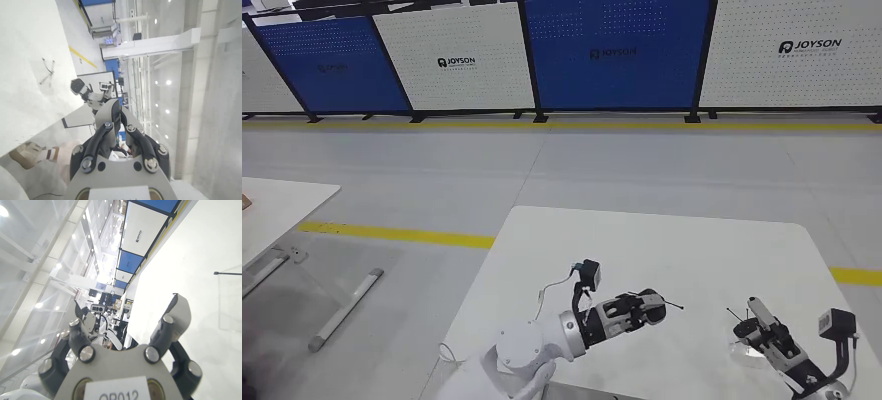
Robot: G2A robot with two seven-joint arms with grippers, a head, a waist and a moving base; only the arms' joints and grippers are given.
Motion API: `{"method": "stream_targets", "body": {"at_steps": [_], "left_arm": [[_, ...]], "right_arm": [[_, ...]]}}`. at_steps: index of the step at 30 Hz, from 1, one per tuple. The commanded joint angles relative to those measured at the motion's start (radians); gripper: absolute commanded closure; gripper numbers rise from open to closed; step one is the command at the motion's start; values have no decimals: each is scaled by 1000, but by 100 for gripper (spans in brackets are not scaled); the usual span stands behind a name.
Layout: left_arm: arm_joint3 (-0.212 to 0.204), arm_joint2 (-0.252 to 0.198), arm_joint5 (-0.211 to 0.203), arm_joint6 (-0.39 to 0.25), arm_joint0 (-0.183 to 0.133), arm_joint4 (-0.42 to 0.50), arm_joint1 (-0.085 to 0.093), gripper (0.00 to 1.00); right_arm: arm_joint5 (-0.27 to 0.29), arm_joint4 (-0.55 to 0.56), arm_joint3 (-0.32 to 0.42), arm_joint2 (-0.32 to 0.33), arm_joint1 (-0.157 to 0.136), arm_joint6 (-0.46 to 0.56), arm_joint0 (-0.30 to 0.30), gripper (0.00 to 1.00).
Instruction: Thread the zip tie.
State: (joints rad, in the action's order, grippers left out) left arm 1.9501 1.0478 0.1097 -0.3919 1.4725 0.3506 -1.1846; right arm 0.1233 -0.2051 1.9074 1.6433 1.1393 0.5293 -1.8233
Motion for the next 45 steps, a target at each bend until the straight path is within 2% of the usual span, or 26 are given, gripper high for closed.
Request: {"method": "stream_targets", "body": {"at_steps": [1, 4, 7, 18, 21, 25, 26, 27, 37, 38, 39, 41, 42, 45], "left_arm": [[-23, -24, -5, 68, 3, -60, -3, 100], [-68, -57, -20, 117, 3, -92, -9, 100], [-99, -75, -48, 106, 2, -54, -13, 100], [-97, -76, -51, 108, 4, -53, -13, 100], [-88, -66, -69, 125, 21, -66, -10, 100], [-91, -53, -68, 140, 37, -62, -8, 100], [-87, -57, -67, 119, 38, -35, -8, 100], [-84, -65, -69, 49, 36, 19, -8, 100], [-84, -65, -69, 49, 36, 19, -8, 100], [-88, -64, -68, 72, 35, 9, -9, 100], [-90, -70, -69, 137, 33, -33, -12, 100], [-95, -95, -63, 178, 27, -39, -18, 100], [-104, -101, -67, 225, 19, -59, -22, 100], [-111, -119, -71, 236, 15, -54, -26, 100]], "right_arm": [[0, 0, 0, 0, 0, 0, 0, 0], [0, 0, 0, 0, 0, 0, 0, 0], [0, 0, 0, 0, 0, 0, 0, 0], [0, 0, 0, 0, 0, 0, 0, 0], [0, 0, 0, 0, 0, 0, 0, 0], [0, 0, 0, 0, 0, 0, 0, 0], [0, 0, 0, 0, 0, 0, 0, 0], [0, 0, 0, 0, 0, 0, 0, 0], [0, 0, 0, 0, 0, 0, 0, 0], [0, 0, 0, 0, 0, 0, 0, 0], [0, 0, 0, 0, 0, 0, 0, 0], [0, 0, 0, 0, 0, 0, 0, 0], [0, 0, 0, 0, 0, 0, 0, 0], [0, 16, 6, 2, -1, 3, 4, 0]]}}
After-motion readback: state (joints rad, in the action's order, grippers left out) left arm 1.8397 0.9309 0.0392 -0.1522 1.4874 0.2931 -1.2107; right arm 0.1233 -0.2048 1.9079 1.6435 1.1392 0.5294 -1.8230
